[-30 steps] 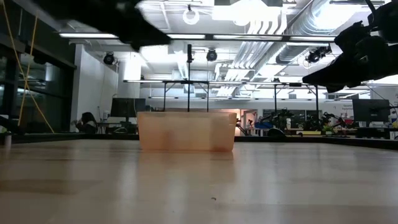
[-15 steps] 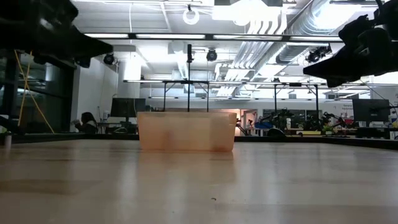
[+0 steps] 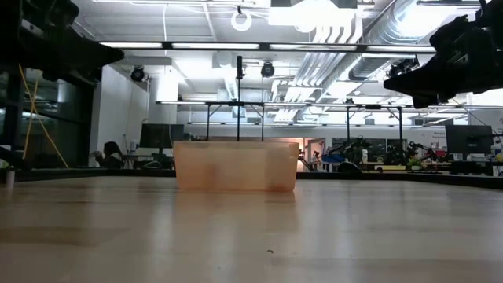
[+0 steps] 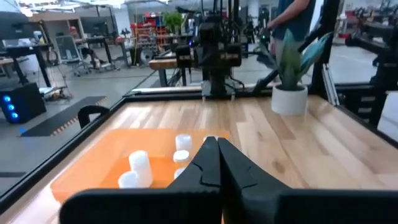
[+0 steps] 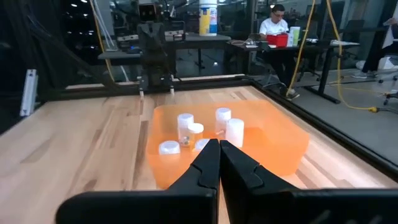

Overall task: Pick and place pill bottles into a basket
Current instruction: Return to Home Position

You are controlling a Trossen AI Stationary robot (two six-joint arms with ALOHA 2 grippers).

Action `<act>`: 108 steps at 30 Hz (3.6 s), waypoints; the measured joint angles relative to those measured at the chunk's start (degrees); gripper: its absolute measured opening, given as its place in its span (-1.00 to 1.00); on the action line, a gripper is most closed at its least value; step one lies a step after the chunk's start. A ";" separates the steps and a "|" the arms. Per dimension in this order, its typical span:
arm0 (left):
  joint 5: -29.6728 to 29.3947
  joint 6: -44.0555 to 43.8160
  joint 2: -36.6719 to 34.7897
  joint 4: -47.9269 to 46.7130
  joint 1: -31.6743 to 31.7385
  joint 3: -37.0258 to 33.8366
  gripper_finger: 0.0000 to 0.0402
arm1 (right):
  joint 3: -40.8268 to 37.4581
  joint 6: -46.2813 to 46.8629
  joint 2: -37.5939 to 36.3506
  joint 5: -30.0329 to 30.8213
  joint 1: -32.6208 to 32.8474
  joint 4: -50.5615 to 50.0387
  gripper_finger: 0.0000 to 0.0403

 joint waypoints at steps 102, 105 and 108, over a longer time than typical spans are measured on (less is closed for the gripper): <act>0.47 -4.80 -0.01 -7.46 0.00 0.07 -0.46 | -0.01 2.13 -0.04 0.42 0.00 -1.16 -1.00; 0.47 -4.79 -0.01 -7.48 0.00 0.07 -0.46 | -0.01 2.12 -0.04 0.44 0.00 -1.16 -1.00; 0.47 -4.80 0.01 -7.48 0.02 0.07 -0.46 | 0.00 2.11 -0.04 0.44 0.00 -1.16 -1.00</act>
